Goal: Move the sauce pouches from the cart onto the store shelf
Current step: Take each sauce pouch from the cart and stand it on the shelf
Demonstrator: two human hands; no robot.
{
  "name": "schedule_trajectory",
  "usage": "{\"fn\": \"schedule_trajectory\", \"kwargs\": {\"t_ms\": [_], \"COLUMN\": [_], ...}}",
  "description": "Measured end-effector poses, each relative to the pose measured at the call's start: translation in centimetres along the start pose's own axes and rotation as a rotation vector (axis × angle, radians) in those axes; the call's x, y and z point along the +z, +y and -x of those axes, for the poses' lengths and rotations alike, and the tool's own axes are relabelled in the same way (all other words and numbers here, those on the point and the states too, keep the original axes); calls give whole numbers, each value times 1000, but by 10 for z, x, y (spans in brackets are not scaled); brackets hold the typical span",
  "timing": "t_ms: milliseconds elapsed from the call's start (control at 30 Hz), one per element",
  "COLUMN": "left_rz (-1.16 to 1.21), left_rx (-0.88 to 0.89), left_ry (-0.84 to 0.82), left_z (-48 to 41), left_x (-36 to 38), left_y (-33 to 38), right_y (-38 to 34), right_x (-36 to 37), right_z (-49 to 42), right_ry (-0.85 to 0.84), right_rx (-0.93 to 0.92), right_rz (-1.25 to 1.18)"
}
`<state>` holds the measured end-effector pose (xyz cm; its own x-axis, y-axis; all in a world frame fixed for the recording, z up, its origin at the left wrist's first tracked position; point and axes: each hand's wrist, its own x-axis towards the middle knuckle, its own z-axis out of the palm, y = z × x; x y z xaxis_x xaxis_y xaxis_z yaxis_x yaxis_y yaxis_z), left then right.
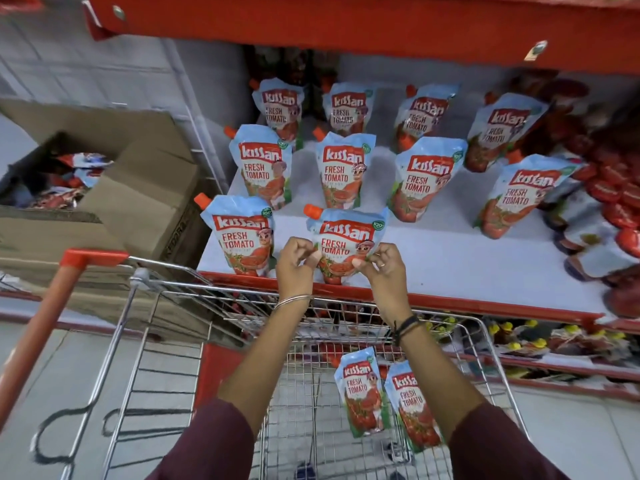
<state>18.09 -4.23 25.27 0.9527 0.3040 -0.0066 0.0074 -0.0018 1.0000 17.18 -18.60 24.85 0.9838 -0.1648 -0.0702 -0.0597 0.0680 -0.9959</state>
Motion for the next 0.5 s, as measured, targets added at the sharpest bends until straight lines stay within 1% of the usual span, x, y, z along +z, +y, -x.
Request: {"fn": "schedule_trajectory", "kwargs": {"t_ms": [267, 500], "left_rz": [19, 115], "left_rx": [-18, -34], "left_ry": [18, -36], "left_z": [5, 13], "left_x": [-6, -8], "left_y": [-12, -10], "right_y": [6, 5], "right_x": [4, 4], "right_z": [2, 10], "right_ry": [-33, -72], "right_rx": [-12, -23], "right_rz": [35, 100]}}
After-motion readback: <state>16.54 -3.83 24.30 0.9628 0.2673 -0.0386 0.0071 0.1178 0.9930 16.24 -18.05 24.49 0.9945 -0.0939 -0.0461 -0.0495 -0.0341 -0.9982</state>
